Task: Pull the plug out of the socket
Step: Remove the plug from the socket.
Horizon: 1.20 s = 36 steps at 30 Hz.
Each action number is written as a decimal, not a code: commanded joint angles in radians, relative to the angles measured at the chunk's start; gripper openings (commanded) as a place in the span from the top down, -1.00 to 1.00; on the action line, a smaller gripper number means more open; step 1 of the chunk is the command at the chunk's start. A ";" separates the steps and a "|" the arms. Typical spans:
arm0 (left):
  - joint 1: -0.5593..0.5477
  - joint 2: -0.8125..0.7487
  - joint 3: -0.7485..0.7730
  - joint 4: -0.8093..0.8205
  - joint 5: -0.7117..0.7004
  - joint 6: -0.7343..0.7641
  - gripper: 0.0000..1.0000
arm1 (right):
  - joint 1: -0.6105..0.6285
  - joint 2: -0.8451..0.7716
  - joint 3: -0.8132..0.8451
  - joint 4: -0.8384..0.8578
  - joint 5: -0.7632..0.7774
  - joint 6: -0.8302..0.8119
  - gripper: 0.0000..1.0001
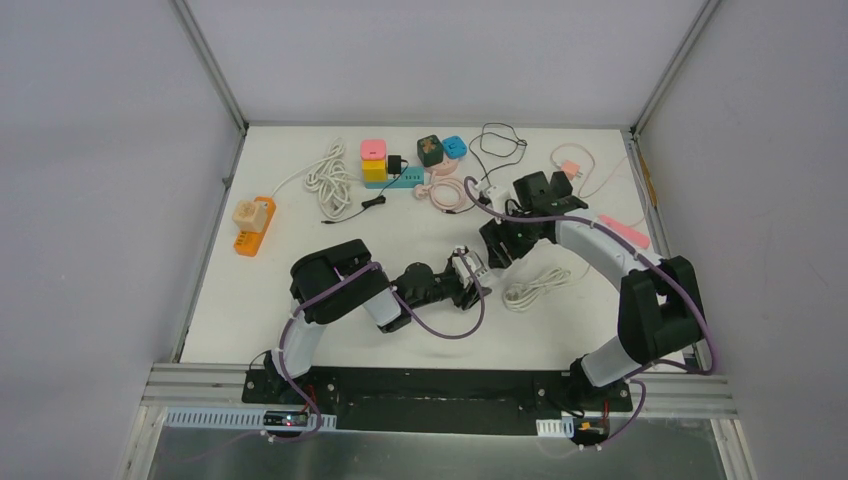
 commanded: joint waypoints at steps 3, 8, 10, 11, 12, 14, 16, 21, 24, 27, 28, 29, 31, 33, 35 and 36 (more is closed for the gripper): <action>0.014 0.009 -0.009 -0.081 0.036 -0.004 1.00 | 0.137 -0.046 0.010 0.018 -0.035 -0.030 1.00; 0.014 0.009 -0.006 -0.089 0.031 -0.004 1.00 | 0.186 -0.047 0.016 0.015 0.007 -0.043 1.00; 0.015 0.010 -0.002 -0.094 0.031 -0.004 1.00 | 0.181 -0.062 0.012 0.012 0.024 -0.052 1.00; 0.015 0.011 0.000 -0.098 0.031 -0.004 1.00 | 0.173 -0.068 0.010 0.012 0.023 -0.054 1.00; 0.015 0.011 0.001 -0.101 0.033 -0.004 1.00 | 0.154 -0.070 0.010 0.008 0.013 -0.055 1.00; 0.014 0.010 0.002 -0.104 0.034 -0.003 1.00 | 0.105 -0.070 0.011 0.000 -0.009 -0.054 1.00; 0.015 0.010 0.005 -0.108 0.039 -0.004 1.00 | 0.071 -0.066 0.011 -0.005 -0.015 -0.053 1.00; 0.017 0.012 0.015 -0.119 0.051 -0.004 1.00 | 0.097 -0.061 0.010 0.001 -0.019 -0.041 1.00; 0.018 0.013 0.016 -0.121 0.052 -0.004 1.00 | 0.190 -0.058 0.013 0.013 -0.015 -0.033 1.00; 0.017 0.011 0.015 -0.124 0.047 -0.004 1.00 | 0.246 -0.034 0.030 -0.001 0.003 -0.033 1.00; 0.018 0.010 0.014 -0.125 0.044 -0.003 1.00 | 0.249 -0.032 0.032 -0.005 0.008 -0.036 1.00; 0.017 0.010 0.014 -0.125 0.042 -0.003 1.00 | 0.248 -0.035 0.032 -0.006 0.019 -0.041 1.00; 0.018 0.011 0.017 -0.125 0.042 -0.001 1.00 | 0.228 -0.046 0.028 -0.005 0.021 -0.047 1.00; 0.017 0.012 0.020 -0.131 0.042 0.002 1.00 | 0.182 -0.051 0.028 -0.011 -0.002 -0.046 1.00; 0.017 0.012 0.022 -0.133 0.046 0.002 1.00 | 0.132 -0.050 0.029 -0.018 -0.029 -0.039 1.00; 0.017 0.012 0.022 -0.133 0.049 0.001 1.00 | 0.105 -0.047 0.031 -0.022 -0.037 -0.035 1.00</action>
